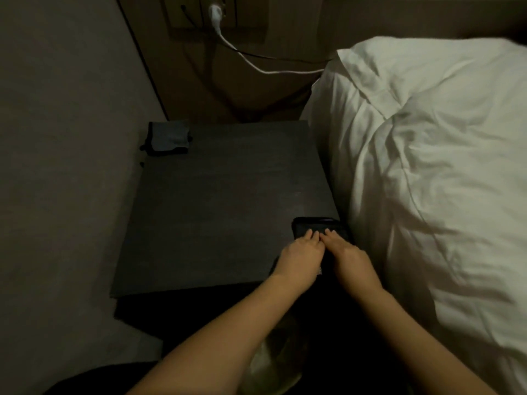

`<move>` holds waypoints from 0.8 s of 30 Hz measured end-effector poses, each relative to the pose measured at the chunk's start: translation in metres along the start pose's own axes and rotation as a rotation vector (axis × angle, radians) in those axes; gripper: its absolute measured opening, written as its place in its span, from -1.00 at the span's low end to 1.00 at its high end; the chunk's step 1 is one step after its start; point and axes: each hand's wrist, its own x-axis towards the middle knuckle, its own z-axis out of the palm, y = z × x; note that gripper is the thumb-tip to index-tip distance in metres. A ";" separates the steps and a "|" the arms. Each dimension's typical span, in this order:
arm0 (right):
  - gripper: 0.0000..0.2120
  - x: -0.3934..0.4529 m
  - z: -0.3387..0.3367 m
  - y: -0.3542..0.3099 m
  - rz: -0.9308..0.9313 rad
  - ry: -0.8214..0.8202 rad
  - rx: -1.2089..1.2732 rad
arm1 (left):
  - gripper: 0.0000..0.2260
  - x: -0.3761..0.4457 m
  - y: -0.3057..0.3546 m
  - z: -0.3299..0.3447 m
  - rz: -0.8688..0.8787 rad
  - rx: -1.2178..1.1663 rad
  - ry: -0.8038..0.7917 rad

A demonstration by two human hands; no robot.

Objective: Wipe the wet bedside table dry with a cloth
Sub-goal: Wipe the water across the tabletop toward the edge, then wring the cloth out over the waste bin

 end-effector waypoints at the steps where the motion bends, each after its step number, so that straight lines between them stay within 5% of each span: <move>1: -0.49 -0.011 0.004 -0.008 -0.026 0.004 0.005 | -0.50 -0.014 0.000 0.003 -0.003 0.001 -0.007; 5: -0.48 -0.048 0.022 -0.042 -0.177 0.033 -0.052 | -0.48 -0.076 -0.009 0.012 -0.033 -0.019 -0.003; 13: -0.65 -0.082 0.026 -0.105 -0.240 -0.297 -0.288 | -0.67 -0.153 -0.034 0.011 -0.121 -0.081 -0.157; 20: -0.67 -0.081 0.029 -0.125 -0.101 -0.026 -0.190 | -0.72 -0.175 -0.073 -0.008 -0.318 -0.462 0.131; 24: -0.72 -0.080 0.079 -0.120 -0.019 -0.414 -0.300 | -0.73 -0.179 -0.100 -0.009 -0.404 -0.455 0.163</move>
